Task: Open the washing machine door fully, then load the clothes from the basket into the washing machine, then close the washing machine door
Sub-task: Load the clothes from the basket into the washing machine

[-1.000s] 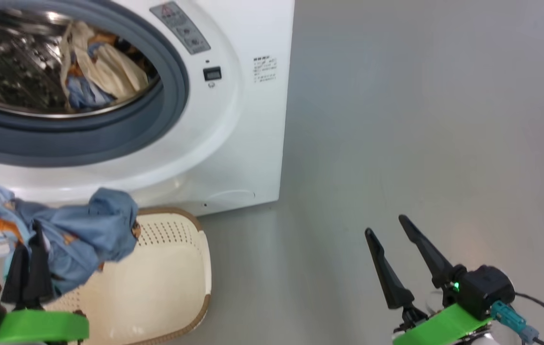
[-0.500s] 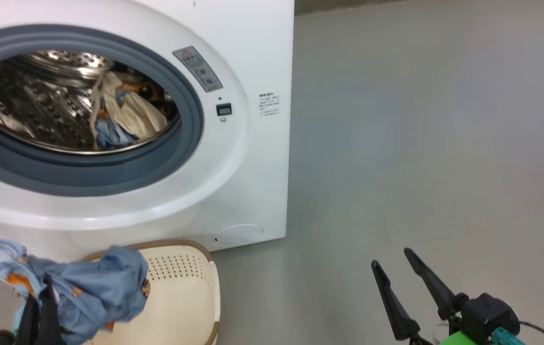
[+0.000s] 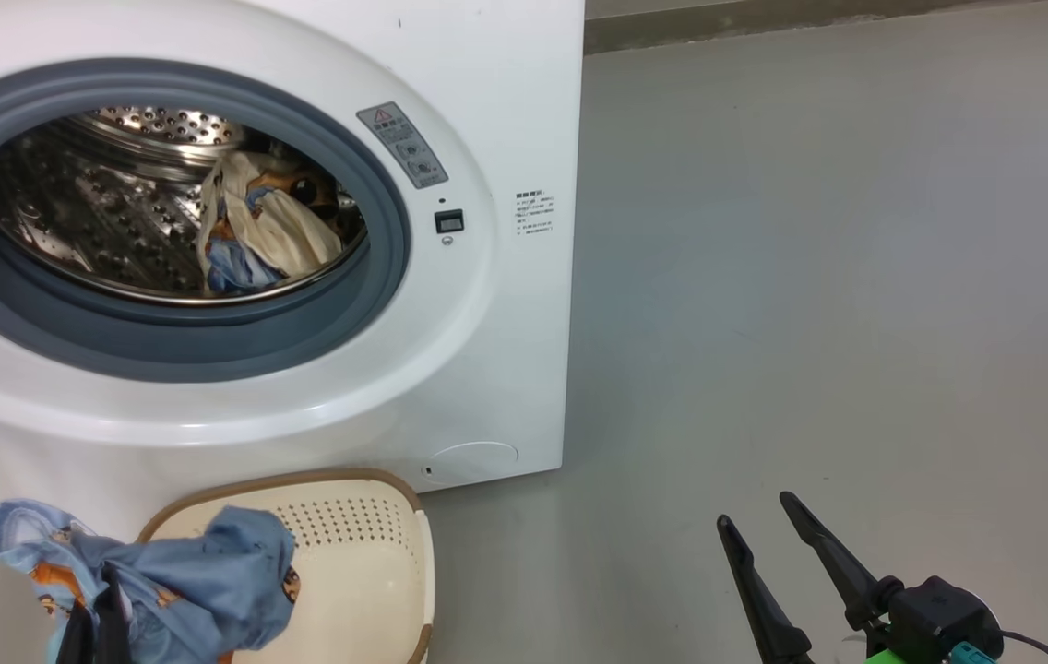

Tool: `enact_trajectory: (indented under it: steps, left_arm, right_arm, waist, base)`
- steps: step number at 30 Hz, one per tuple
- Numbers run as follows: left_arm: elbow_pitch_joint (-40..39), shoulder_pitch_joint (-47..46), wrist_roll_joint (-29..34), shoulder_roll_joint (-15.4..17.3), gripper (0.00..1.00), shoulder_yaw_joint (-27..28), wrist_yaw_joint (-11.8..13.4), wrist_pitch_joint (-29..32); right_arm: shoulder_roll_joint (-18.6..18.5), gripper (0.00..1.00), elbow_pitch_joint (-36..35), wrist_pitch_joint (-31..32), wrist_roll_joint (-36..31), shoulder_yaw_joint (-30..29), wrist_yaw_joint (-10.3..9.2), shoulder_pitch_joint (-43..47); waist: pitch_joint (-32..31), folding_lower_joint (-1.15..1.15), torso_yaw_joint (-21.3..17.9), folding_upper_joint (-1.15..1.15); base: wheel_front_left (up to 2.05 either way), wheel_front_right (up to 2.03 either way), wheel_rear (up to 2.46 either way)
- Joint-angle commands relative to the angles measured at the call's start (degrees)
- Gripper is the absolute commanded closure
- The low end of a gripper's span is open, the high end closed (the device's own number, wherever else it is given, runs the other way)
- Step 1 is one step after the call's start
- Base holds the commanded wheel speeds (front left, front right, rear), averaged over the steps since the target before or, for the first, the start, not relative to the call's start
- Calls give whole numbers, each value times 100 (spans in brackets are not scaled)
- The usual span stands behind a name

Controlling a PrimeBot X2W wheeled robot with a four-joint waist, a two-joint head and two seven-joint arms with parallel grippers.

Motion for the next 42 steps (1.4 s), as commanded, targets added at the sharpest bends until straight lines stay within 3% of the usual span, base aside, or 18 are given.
enact_trajectory:
  steps: [1,23,42]
  left_arm:
    - [-178,-105,-31,65,100,163,59,-37]
    - [-72,-491,-44,14,100,-134,-11,-37]
    - [205,-1712,13,79,100,-73,-200,-37]
  right_arm:
    - [-26,0,-168,-27,47,103,54,-48]
    - [-169,0,-196,-27,-68,-13,54,-713]
    - [-98,0,-276,-27,-157,-114,54,-1295]
  waist:
    - [8,0,7,0]
    - [620,0,199,0]
    - [1865,0,209,0]
  base:
    - [0,0,0]
    - [0,0,0]
    - [0,0,0]
